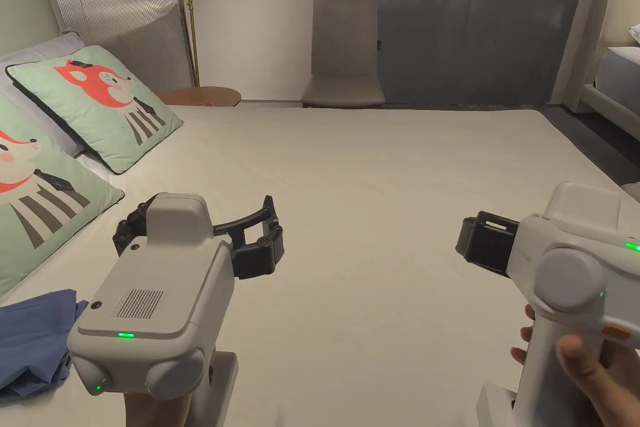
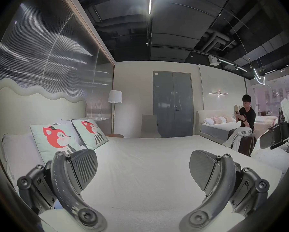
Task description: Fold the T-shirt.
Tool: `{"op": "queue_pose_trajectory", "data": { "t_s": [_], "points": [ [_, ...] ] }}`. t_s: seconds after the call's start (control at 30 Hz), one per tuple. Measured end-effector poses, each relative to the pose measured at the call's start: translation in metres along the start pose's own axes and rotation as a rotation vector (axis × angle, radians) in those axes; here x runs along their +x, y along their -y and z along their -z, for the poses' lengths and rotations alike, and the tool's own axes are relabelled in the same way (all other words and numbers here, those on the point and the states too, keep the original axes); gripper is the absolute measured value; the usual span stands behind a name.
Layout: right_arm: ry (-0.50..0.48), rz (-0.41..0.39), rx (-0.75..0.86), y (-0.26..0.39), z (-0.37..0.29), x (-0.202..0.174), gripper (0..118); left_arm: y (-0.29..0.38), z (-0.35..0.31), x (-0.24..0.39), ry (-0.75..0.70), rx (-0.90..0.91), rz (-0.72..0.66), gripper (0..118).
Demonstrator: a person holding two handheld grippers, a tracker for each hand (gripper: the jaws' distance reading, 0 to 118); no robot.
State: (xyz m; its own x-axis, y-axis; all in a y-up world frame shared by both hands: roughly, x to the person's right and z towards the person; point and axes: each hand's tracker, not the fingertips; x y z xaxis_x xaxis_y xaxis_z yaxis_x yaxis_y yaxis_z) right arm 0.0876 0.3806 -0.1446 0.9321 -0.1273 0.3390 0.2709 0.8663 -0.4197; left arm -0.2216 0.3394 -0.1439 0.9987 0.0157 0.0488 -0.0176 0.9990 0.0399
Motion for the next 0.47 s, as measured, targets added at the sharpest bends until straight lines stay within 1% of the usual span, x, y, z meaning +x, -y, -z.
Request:
{"op": "queue_pose_trajectory", "data": {
  "t_s": [0.2, 0.27, 0.37, 0.47],
  "points": [
    [-0.010, 0.012, -0.030, -0.0005, -0.0045, 0.0031, 118, -0.0005, 0.0001, 0.0001, 0.002, 0.002, 0.003, 110],
    [0.004, -0.020, -0.022, 0.0010, -0.0033, 0.0014, 118, -0.0006, 0.0006, 0.0001, 0.002, 0.001, 0.002, 110],
    [-0.006, -0.055, -0.010, 0.0047, -0.0018, 0.0001, 118, -0.0008, 0.0011, 0.0003, 0.004, 0.001, 0.001, 110],
    [-0.009, -0.046, 0.006, 0.0062, -0.0020, -0.0009, 118, -0.0008, 0.0016, 0.0005, 0.003, 0.003, 0.003, 110]
  ]
}}
